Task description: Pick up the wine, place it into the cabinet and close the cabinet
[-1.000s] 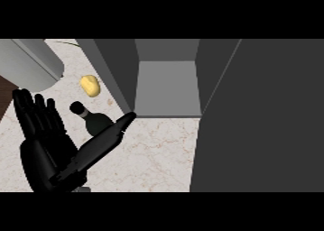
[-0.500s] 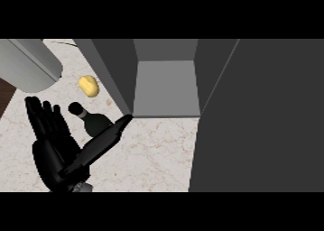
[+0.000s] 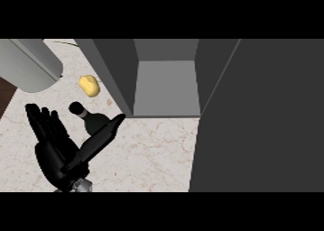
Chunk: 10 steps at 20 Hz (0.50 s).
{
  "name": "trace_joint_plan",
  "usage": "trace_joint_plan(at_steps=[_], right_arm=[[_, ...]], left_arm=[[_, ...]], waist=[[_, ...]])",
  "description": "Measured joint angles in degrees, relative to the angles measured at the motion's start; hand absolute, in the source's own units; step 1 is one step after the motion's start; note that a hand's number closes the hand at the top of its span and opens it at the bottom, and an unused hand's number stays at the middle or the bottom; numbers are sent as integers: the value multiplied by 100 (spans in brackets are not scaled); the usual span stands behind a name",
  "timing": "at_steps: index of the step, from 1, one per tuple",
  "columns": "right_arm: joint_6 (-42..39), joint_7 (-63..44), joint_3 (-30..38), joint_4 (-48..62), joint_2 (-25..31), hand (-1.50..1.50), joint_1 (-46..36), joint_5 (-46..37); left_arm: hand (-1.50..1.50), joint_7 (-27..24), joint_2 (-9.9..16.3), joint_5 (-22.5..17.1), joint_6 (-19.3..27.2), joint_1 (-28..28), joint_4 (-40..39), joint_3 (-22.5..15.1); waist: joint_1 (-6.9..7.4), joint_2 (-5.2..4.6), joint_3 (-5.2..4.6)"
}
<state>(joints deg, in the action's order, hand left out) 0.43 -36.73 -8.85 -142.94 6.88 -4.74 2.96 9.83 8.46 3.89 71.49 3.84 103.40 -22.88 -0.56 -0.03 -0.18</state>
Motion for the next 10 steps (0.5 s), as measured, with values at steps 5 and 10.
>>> trace_joint_plan(at_steps=[5, 10], right_arm=[[-51, -11, 17, -20, 15, -150, 78, 13], [-7, -144, 136, -21, 37, -150, -106, 24]], left_arm=[[-150, -1146, -349, -877, -732, -352, -274, 529], [-150, -2279, -676, -1657, -1544, -538, -879, 934]], waist=[[7, 6, 0], [13, 7, 4]])
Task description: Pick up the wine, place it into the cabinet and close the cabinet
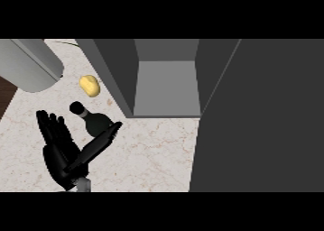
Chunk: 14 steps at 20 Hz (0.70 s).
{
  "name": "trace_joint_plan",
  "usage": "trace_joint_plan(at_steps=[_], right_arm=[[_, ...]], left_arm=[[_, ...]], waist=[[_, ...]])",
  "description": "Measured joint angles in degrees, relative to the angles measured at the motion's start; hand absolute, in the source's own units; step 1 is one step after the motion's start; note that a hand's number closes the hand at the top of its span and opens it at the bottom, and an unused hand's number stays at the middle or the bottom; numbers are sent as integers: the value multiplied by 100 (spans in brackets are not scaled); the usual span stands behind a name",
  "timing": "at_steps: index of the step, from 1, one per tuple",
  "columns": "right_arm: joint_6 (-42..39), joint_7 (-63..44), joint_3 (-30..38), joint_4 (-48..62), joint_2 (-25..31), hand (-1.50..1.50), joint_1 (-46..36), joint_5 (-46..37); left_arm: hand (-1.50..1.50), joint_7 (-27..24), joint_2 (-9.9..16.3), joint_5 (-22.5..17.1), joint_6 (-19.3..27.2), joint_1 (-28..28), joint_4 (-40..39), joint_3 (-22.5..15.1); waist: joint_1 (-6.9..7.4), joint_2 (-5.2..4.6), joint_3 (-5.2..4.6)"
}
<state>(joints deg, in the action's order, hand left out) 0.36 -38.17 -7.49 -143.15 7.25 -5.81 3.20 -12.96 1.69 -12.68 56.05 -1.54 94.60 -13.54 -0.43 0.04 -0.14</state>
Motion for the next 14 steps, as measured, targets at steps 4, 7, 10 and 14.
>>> trace_joint_plan(at_steps=[4, 7, 10, 14], right_arm=[[-5, 56, -96, 4, -56, -150, 61, -6], [-27, 217, -198, 49, -141, -150, 157, -43], [-50, 194, -146, 17, -111, -150, 195, -38], [-124, 229, -126, 21, -111, -150, 234, -36]], left_arm=[[-150, -756, -104, -576, -643, -33, -534, 329], [-150, -1268, -137, -967, -967, 84, -1013, 538], [-150, -1686, -153, -1290, -1133, 216, -1440, 629], [-150, -2016, -148, -1536, -1429, 293, -1860, 748]], waist=[[3, 1, 5], [9, -1, 8], [0, -1, 8], [11, -1, 11]])
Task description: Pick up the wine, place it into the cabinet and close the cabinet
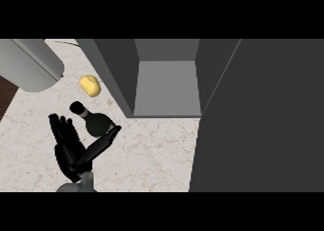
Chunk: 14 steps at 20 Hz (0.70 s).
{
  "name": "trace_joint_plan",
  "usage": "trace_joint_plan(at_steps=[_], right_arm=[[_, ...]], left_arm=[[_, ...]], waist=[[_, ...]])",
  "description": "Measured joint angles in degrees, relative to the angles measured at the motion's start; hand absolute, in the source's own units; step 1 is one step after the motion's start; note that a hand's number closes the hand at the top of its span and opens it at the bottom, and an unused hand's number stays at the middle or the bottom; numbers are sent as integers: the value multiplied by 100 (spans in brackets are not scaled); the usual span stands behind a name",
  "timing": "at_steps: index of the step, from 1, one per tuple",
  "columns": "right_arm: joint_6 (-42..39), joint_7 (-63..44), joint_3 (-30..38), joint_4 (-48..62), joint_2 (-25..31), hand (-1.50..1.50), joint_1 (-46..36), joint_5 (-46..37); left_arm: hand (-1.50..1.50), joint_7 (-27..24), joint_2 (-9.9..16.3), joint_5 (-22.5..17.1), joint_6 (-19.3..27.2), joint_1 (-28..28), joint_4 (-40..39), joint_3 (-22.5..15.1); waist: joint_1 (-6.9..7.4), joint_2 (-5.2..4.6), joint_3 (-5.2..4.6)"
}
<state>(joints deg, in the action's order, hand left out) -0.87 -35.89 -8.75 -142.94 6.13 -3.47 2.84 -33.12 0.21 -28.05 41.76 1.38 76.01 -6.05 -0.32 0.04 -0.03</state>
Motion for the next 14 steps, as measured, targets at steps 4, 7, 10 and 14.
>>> trace_joint_plan(at_steps=[4, 7, 10, 14], right_arm=[[34, -94, -84, -19, -26, -150, -35, -5], [35, -109, -24, -6, -24, -150, -101, -9], [66, -202, -48, -13, -36, -150, -160, -10], [0, 11, -150, 2, -63, -150, 16, -46]], left_arm=[[-150, -222, 6, -187, -148, 77, -294, 88], [-150, -474, -7, -370, -257, 310, -743, 134], [-150, -581, -11, -437, -340, 315, -878, 149], [-150, -859, 11, -616, -710, 433, -1424, 338]], waist=[[1, 2, 0], [-3, -1, 0], [2, 1, 1], [-6, 0, 0]])
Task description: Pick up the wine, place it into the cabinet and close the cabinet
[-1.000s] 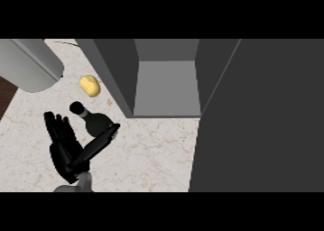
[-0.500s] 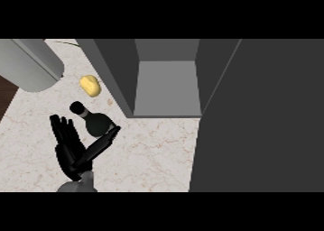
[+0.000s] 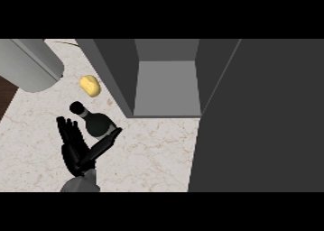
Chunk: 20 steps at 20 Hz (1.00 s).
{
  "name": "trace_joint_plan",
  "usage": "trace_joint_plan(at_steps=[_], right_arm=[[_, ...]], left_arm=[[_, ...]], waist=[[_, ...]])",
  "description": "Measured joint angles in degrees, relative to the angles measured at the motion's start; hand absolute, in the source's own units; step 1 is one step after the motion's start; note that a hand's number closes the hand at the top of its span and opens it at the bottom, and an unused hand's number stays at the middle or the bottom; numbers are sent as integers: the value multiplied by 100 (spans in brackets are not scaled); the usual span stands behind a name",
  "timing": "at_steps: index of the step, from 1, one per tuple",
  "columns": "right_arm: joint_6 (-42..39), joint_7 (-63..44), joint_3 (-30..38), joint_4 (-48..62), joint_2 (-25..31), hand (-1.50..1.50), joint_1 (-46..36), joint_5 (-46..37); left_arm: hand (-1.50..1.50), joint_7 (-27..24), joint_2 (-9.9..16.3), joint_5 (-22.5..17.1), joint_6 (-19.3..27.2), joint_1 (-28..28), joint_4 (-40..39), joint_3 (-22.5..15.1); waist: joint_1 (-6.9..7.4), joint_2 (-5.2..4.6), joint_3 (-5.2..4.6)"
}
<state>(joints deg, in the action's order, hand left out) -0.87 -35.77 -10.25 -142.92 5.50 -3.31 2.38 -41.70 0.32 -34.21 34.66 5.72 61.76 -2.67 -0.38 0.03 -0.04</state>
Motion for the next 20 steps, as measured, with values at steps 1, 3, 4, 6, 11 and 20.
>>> trace_joint_plan(at_steps=[1, 3, 4, 6, 11, 20], right_arm=[[-28, 26, -15, -5, 4, -150, 53, 2], [-1, -75, 7, -11, 13, -150, -53, 3], [34, -81, -67, -6, -23, -150, -71, -8], [-26, -107, 66, -4, 34, -150, -117, 3], [81, -310, 47, -4, 18, -150, -309, -14], [-73, -124, 219, 27, 5, -150, -147, 10]], left_arm=[[-150, -81, -5, -68, -45, 13, -82, -12], [-150, -168, -15, -135, -81, 140, -266, -28], [-150, -250, -18, -183, -162, 238, -434, 18], [-150, -331, -23, -272, -223, 356, -608, 62], [-150, -629, -9, -500, -456, 645, -1125, 182], [150, -851, 48, -671, -1166, 930, -1585, 157]], waist=[[-1, 0, 2], [-1, 0, 1], [-2, -1, 1], [0, -1, 1], [-3, -2, 0], [-3, -1, 1]])
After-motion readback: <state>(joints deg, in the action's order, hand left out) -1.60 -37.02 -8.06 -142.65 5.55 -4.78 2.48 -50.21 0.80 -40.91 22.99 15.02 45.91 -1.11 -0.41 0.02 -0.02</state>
